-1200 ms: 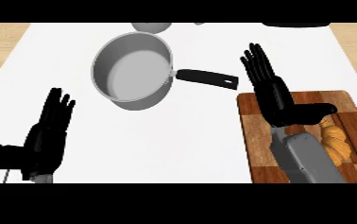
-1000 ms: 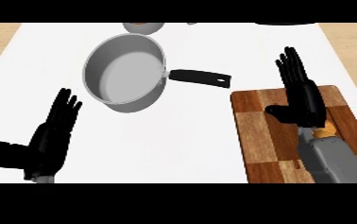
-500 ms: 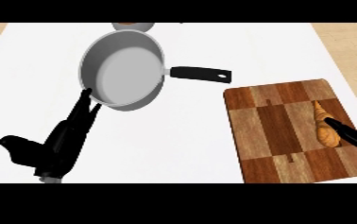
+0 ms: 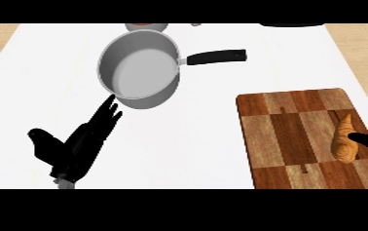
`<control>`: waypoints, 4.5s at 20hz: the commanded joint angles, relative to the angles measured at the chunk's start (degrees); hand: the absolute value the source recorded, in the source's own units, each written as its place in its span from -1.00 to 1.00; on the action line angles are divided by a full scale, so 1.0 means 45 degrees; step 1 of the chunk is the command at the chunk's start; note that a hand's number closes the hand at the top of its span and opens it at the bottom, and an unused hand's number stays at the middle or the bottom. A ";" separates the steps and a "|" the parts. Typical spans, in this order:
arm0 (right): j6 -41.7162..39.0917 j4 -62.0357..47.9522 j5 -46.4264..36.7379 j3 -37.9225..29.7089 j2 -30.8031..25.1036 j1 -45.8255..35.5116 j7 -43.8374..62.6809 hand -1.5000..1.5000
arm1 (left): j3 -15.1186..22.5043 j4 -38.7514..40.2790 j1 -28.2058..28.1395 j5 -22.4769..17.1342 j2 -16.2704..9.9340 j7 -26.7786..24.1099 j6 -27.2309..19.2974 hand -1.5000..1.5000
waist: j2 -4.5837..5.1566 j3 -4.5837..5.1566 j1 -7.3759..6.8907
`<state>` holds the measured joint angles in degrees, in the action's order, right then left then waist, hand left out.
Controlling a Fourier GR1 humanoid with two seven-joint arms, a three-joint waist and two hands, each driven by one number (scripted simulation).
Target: Pick the croissant from the cutting board and place it in the pot
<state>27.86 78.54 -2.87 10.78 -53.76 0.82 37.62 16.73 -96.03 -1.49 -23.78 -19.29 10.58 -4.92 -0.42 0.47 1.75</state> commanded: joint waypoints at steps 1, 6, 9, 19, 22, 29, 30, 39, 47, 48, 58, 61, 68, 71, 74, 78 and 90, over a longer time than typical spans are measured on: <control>-0.1413 0.2935 0.0370 0.0028 -0.1632 -0.0270 0.3768 -1.00 | 0.0225 0.0674 0.0255 0.0195 0.0212 0.0021 0.0128 0.00 | -0.0011 0.0003 0.0045; -0.2553 0.5402 0.1432 -0.0226 -0.2420 -0.1065 0.8101 -1.00 | -0.0359 0.0625 0.0568 -0.0335 -0.0092 0.0106 0.0763 0.00 | 0.0028 -0.0038 -0.0220; -0.2737 0.5504 0.2071 -0.0726 -0.2586 -0.1521 0.9439 -1.00 | 0.0476 0.0229 0.0548 0.0193 0.0612 0.0383 0.0212 0.00 | 0.0043 -0.0066 -0.0366; -0.1625 0.5077 0.1087 0.0126 -0.0673 -0.2257 0.9641 -1.00 | -0.0295 0.0980 0.1460 0.0186 0.0506 0.0724 0.0448 0.00 | 0.0131 -0.0086 -0.0455; -0.1887 0.4852 0.0766 0.0441 -0.0347 -0.2141 0.9447 -1.00 | 0.0201 0.0352 0.0550 0.0391 0.0754 0.0537 0.0439 0.00 | 0.0101 -0.0089 -0.0493; -0.2051 0.4079 -0.0626 0.1767 0.0206 -0.2091 1.0167 -1.00 | 0.0155 0.0383 0.1159 0.0465 0.1076 0.0903 0.0284 0.00 | 0.0120 -0.0080 -0.0548; -0.2684 0.3608 -0.0008 0.1074 -0.0474 -0.1637 0.9558 -1.00 | -0.0294 0.0397 0.1034 0.0190 0.0623 0.1041 0.0543 0.00 | 0.0102 -0.0085 -0.0435; -0.2582 0.3896 -0.0973 0.1913 0.0794 -0.1669 0.9945 -1.00 | -0.0325 0.0868 0.1881 0.0514 0.1368 0.1341 0.0127 0.00 | 0.0117 -0.0090 -0.0367; -0.2420 0.3440 -0.1354 0.1605 0.1522 -0.1157 0.9696 -1.00 | -0.0777 0.1126 0.1020 0.0337 0.0985 0.0423 0.1166 0.00 | 0.0108 -0.0086 -0.0375; -0.2507 0.3082 -0.1538 0.1705 0.1626 -0.1061 0.9462 -1.00 | 0.0062 -0.0276 0.0399 0.0826 0.1097 0.1269 0.0553 0.00 | 0.0077 -0.0099 -0.0486; -0.3351 0.1567 -0.1812 0.0976 0.2422 -0.1799 0.8986 -1.00 | -0.0495 0.1042 0.1267 0.0919 0.1494 0.0952 0.0898 0.00 | 0.0107 -0.0095 -0.0434; -0.2802 0.1523 -0.2112 0.0947 0.2850 -0.0613 0.8100 -1.00 | -0.0473 0.0592 0.0172 0.1097 0.1240 0.0472 0.1155 0.00 | 0.0079 -0.0099 -0.0408; -0.3355 0.1065 -0.2185 0.0069 0.3985 -0.0974 0.6151 1.00 | -0.1232 0.0573 -0.0197 0.0871 0.1043 0.0064 0.2112 0.00 | 0.0086 -0.0102 -0.0413; -0.3925 0.0943 -0.2830 -0.0606 0.4166 -0.1381 0.5620 1.00 | -0.1017 0.1490 0.1006 0.1440 0.2161 0.0551 0.1646 0.00 | 0.0092 -0.0102 -0.0376; -0.3692 0.0569 -0.3532 -0.0582 0.4524 -0.0738 0.4847 1.00 | -0.1309 0.0163 0.0564 0.1281 0.1797 0.1539 0.1608 0.00 | 0.0084 -0.0104 -0.0383; -0.4170 0.0082 -0.4438 -0.0534 0.4969 -0.2049 0.5556 1.00 | -0.1180 0.0561 0.0579 0.1839 0.2245 0.1067 0.1513 0.00 | 0.0095 -0.0103 -0.0418; -0.7535 0.4457 -0.6166 0.5590 0.5087 -0.2704 0.1287 1.00 | -0.1190 0.0493 0.0689 0.1576 0.2240 0.1373 0.1499 0.00 | 0.0061 -0.0098 -0.0413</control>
<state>-3.57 93.68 -27.09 31.88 -30.99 -11.17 44.32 12.14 -93.51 2.00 -16.45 -9.40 16.30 2.10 -0.07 0.11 -0.95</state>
